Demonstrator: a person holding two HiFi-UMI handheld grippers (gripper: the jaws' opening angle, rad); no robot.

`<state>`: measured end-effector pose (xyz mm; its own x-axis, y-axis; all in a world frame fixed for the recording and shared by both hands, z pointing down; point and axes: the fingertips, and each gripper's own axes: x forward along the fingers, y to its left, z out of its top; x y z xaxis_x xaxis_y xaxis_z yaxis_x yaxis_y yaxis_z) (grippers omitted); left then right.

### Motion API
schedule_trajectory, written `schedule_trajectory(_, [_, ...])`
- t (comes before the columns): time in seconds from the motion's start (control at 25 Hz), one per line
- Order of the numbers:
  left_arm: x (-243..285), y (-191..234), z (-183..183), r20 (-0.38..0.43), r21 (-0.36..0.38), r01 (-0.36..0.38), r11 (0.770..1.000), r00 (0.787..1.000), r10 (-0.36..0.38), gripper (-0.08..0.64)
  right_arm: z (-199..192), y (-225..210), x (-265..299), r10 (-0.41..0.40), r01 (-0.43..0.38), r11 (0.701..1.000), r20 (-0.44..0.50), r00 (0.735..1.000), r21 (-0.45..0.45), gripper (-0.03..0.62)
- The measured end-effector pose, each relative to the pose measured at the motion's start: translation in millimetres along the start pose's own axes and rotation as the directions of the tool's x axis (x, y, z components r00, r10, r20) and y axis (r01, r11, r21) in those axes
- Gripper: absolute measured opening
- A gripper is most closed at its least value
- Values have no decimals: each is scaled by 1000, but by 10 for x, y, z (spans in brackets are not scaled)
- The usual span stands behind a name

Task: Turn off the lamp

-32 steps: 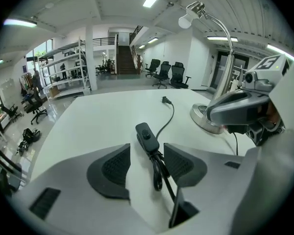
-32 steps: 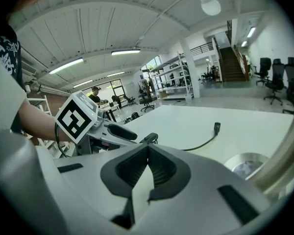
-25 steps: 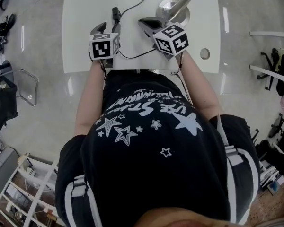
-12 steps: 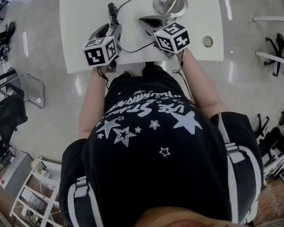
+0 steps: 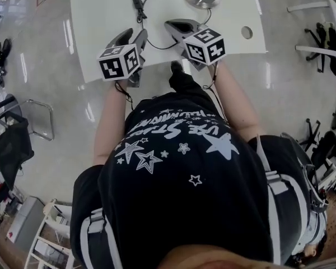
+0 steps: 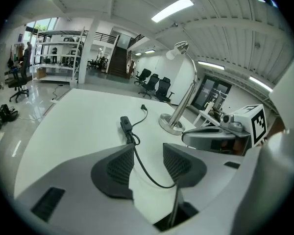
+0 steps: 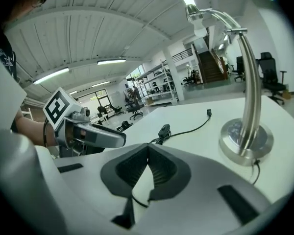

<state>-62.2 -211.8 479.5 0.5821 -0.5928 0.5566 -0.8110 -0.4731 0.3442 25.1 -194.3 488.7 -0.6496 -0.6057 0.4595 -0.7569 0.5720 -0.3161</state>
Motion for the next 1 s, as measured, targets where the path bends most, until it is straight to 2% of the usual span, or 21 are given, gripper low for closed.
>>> schedule_trajectory(0.28, [-368,-131,-138,26,27,65,997,997,-66,202,-173,436,-212,-56,56,998,32,998,10,6])
schedule_trajectory(0.48, [-679,-313,-329,31,60,106,993,994,-108,182,-286,741,-486,-96,93,995,87,992,33,5])
schedule_trajectory(0.68, [-979,-445,-544,43,76,130,989,990,-133,170,-391,1038,-730,-144,136,989,168,975,54,5])
schedule_trajectory(1.0, [-1487,-588,-798,76,99,157,983,983,-165,129,-579,1535,-1010,-203,195,979,217,955,55,6])
